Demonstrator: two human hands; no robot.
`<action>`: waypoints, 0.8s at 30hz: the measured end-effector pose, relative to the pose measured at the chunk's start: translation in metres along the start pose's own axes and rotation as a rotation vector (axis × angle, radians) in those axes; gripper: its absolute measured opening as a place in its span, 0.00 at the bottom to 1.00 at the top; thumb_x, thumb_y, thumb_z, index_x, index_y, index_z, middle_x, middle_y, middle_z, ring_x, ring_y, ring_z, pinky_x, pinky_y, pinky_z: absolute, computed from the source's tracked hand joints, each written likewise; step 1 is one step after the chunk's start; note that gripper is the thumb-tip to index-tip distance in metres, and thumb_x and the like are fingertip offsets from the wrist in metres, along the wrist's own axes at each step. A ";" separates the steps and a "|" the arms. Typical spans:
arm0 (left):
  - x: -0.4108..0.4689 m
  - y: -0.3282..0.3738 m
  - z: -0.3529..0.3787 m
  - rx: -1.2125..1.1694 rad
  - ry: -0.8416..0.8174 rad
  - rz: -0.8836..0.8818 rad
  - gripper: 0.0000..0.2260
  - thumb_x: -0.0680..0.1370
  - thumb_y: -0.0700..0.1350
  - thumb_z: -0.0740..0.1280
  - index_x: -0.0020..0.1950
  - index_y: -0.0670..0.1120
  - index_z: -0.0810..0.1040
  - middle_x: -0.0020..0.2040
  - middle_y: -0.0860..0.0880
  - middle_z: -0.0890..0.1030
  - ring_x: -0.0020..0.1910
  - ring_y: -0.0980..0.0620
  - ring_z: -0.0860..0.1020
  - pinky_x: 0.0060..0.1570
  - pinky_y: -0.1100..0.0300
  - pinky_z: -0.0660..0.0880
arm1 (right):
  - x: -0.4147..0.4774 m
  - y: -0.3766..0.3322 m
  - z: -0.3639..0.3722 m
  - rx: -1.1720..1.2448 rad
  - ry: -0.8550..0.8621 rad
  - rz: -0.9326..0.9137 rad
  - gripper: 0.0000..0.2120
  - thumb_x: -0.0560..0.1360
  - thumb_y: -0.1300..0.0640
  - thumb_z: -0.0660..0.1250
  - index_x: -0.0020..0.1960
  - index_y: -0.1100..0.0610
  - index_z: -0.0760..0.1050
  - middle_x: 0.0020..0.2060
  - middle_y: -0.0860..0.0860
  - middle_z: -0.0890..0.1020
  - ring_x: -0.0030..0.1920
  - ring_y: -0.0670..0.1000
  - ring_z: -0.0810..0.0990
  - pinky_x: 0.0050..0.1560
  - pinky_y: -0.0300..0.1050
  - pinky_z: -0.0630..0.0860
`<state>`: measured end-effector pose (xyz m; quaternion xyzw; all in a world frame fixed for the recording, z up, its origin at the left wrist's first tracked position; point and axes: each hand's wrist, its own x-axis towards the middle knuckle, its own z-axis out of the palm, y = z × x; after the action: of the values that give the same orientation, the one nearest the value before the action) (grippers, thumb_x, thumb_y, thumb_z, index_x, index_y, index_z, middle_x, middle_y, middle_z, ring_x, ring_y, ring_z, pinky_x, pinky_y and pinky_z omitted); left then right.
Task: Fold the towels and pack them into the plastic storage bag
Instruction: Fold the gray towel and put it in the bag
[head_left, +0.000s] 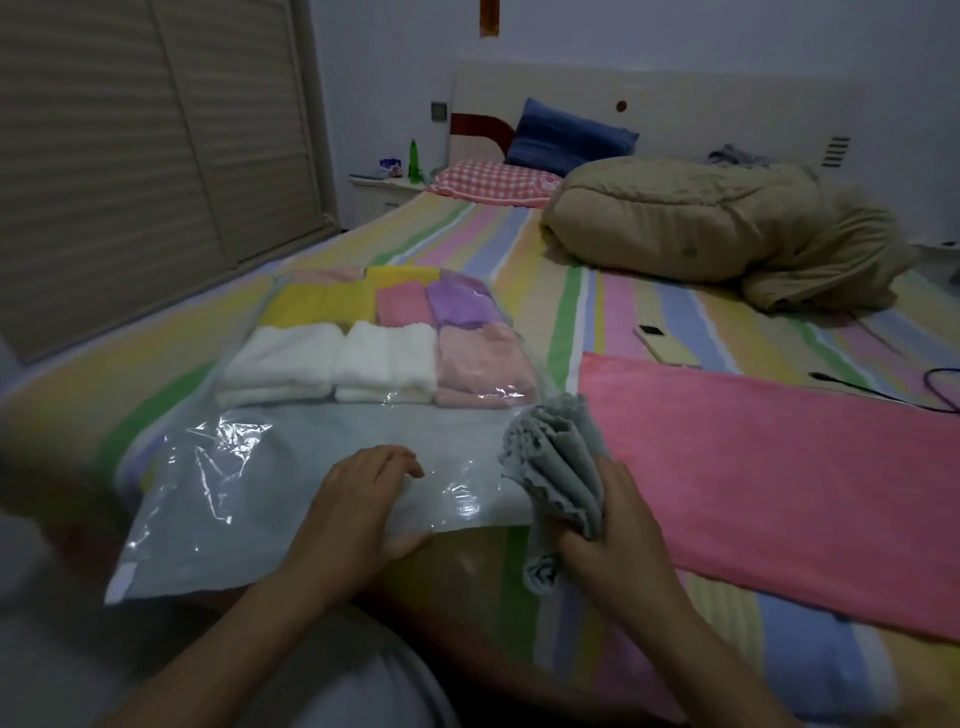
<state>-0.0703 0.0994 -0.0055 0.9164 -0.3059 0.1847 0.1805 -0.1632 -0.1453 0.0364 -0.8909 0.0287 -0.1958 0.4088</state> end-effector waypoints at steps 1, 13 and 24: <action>0.000 -0.005 -0.001 -0.024 -0.022 0.005 0.23 0.65 0.62 0.70 0.56 0.54 0.73 0.57 0.55 0.76 0.57 0.54 0.74 0.55 0.59 0.69 | -0.001 -0.002 0.001 0.007 0.001 -0.018 0.25 0.61 0.46 0.58 0.57 0.52 0.72 0.50 0.48 0.76 0.51 0.50 0.76 0.47 0.53 0.75; 0.026 -0.014 -0.062 -0.622 0.215 -0.311 0.01 0.71 0.42 0.75 0.42 0.47 0.86 0.36 0.52 0.85 0.37 0.59 0.83 0.38 0.69 0.75 | 0.002 -0.041 0.066 -0.578 -0.329 -0.607 0.27 0.69 0.39 0.60 0.65 0.49 0.71 0.61 0.54 0.73 0.53 0.57 0.75 0.46 0.50 0.74; 0.040 0.018 -0.080 -0.574 0.576 -0.043 0.05 0.72 0.47 0.73 0.44 0.46 0.86 0.42 0.55 0.84 0.44 0.59 0.82 0.37 0.61 0.76 | 0.099 -0.084 0.097 -0.297 -0.193 0.056 0.14 0.78 0.47 0.58 0.60 0.48 0.76 0.57 0.51 0.79 0.60 0.54 0.76 0.59 0.44 0.70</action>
<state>-0.0698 0.1018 0.0858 0.7457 -0.2627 0.3369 0.5113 -0.0453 -0.0409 0.0731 -0.9550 0.0427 -0.0917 0.2787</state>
